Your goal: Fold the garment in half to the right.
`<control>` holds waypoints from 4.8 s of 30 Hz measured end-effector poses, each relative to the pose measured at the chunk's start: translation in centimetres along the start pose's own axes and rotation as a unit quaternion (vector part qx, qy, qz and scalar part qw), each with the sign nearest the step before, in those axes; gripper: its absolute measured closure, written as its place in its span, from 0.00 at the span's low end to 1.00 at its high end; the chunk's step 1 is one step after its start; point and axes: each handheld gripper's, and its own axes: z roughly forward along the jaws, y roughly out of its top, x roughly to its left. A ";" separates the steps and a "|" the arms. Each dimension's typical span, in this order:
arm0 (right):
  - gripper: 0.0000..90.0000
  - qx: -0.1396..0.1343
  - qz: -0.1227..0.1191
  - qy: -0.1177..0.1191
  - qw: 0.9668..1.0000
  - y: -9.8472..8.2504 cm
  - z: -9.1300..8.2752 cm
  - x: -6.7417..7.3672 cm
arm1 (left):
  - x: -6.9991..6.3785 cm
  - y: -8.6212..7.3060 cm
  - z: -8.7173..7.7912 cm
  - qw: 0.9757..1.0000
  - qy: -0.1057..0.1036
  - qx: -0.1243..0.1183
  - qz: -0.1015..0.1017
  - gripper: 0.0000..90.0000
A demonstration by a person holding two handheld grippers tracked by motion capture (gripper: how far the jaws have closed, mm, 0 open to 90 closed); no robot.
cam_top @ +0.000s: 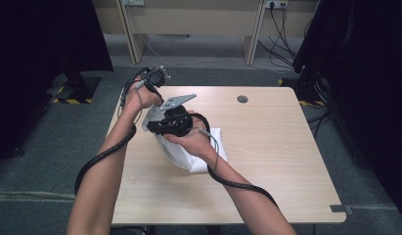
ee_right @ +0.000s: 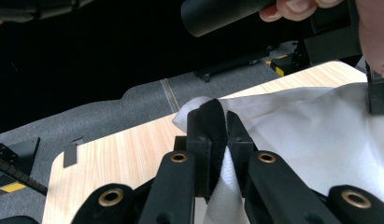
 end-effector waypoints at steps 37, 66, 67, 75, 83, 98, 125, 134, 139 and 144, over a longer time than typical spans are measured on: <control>0.94 -0.012 0.016 -0.019 1.000 -2.0 -2.8 -1.5 | -3.4 3.6 1.7 0.999 0.007 0.017 0.030 0.94; 0.94 -0.010 0.028 -0.038 0.999 -4.2 -5.3 -2.8 | -5.9 6.1 3.4 0.999 -0.002 0.014 0.044 0.93; 0.94 -0.010 0.028 -0.038 0.999 -4.2 -5.3 -2.8 | -5.9 6.1 3.4 0.999 -0.002 0.014 0.044 0.93; 0.94 -0.011 0.031 -0.043 0.999 -4.6 -5.9 -3.2 | -6.3 6.5 3.7 0.999 -0.003 0.012 0.043 0.93; 0.94 -0.010 0.035 -0.046 0.998 -5.1 -6.3 -3.5 | -6.7 6.9 4.1 0.999 -0.005 0.008 0.042 0.93; 0.94 -0.009 0.044 -0.050 0.998 -6.1 -6.9 -4.1 | -7.4 7.5 4.8 0.999 -0.007 0.005 0.042 0.93; 0.94 -0.005 0.054 -0.057 0.997 -7.6 -7.7 -4.7 | -8.6 8.1 6.0 0.999 -0.013 0.003 0.043 0.93; 0.94 -0.001 0.057 -0.061 0.996 -8.1 -8.2 -5.0 | -9.0 8.3 6.4 0.999 -0.016 0.002 0.046 0.92; 0.94 0.002 0.060 -0.062 0.996 -8.5 -8.3 -5.1 | -9.3 8.3 6.8 0.999 -0.018 0.004 0.047 0.92; 0.94 0.004 0.063 -0.063 0.996 -8.9 -8.5 -5.2 | -9.5 8.4 7.1 0.999 -0.020 0.005 0.048 0.92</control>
